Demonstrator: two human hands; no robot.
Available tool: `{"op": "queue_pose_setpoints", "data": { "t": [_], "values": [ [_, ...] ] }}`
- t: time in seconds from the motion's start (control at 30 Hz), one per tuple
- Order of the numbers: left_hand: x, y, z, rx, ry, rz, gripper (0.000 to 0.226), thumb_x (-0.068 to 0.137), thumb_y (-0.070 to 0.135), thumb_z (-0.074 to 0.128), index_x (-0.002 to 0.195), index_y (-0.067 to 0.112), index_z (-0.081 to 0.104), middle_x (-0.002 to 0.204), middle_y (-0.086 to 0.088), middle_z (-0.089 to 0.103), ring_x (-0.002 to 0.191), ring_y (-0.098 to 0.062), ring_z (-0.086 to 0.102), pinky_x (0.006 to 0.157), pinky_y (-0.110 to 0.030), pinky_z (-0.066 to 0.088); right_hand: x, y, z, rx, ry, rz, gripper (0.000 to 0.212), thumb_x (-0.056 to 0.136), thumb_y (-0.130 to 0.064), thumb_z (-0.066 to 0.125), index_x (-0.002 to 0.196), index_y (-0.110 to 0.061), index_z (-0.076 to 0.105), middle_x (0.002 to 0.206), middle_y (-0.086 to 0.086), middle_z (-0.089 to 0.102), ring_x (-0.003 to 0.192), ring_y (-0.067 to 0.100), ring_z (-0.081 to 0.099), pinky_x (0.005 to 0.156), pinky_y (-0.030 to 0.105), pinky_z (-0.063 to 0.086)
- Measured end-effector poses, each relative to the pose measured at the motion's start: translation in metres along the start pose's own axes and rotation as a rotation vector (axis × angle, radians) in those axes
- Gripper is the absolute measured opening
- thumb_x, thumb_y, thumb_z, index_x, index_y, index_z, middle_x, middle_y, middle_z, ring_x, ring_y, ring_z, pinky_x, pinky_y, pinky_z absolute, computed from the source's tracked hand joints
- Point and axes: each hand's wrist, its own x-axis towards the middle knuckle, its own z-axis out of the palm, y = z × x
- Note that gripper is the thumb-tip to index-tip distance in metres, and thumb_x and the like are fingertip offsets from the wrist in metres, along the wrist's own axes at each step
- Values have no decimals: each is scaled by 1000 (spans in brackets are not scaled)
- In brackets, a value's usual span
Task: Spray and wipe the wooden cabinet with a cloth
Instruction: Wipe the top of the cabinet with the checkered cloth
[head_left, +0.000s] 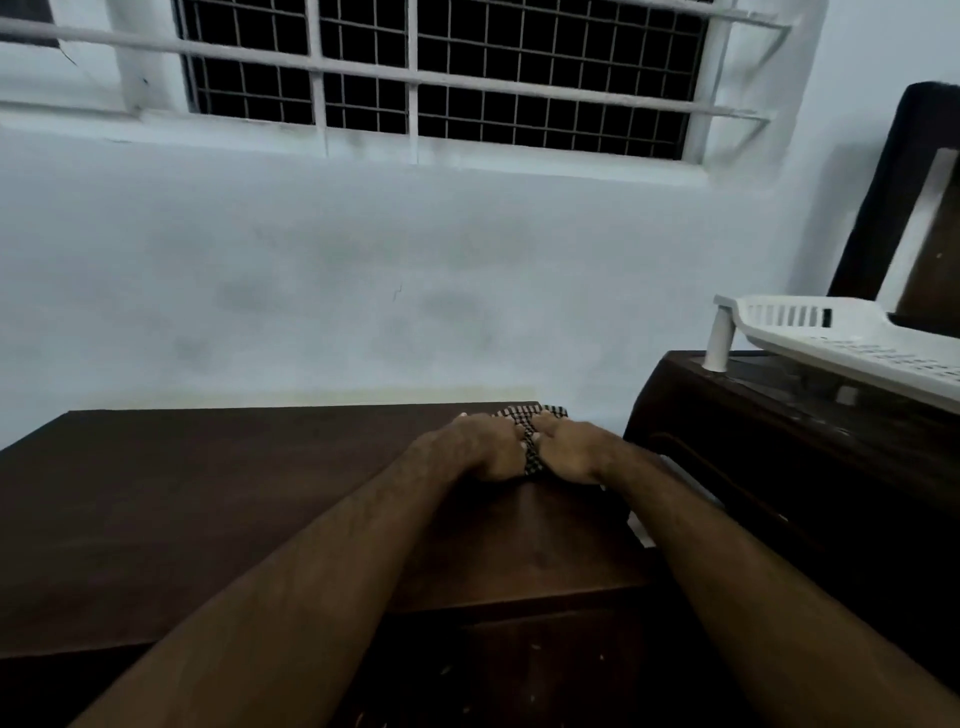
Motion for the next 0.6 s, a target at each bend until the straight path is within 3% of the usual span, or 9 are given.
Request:
{"op": "queue_pose_setpoints", "data": {
  "t": [0.13,0.27,0.47,0.6],
  "values": [
    [42,-16,-1,-28,14,-34,49,106,34,36,152,18,43,154,-13,47,139,-31,48,115,-40,39,39,4,-6,-10,-12,4,46,109,-23,30,152,-6,36,164,15,28,149,29,32,115,32,29],
    [74,-30,0,-48,7,-63,49,105,34,37,151,18,45,154,-13,47,138,-32,48,114,-41,40,67,2,-9,-11,-47,14,49,109,-19,31,155,-4,33,167,13,23,152,27,26,116,27,24],
    [63,-26,1,-66,8,-54,50,108,33,32,155,17,36,163,-11,34,147,-29,36,120,-41,30,55,-4,-9,78,-50,53,47,108,-12,37,153,-1,35,161,20,32,149,34,31,116,35,27],
    [31,-15,6,-53,22,-8,51,108,32,30,156,15,34,165,-10,30,151,-30,30,124,-47,21,16,-6,-8,104,-12,47,47,111,-16,26,155,0,28,167,18,17,154,29,18,118,31,18]
  ]
}}
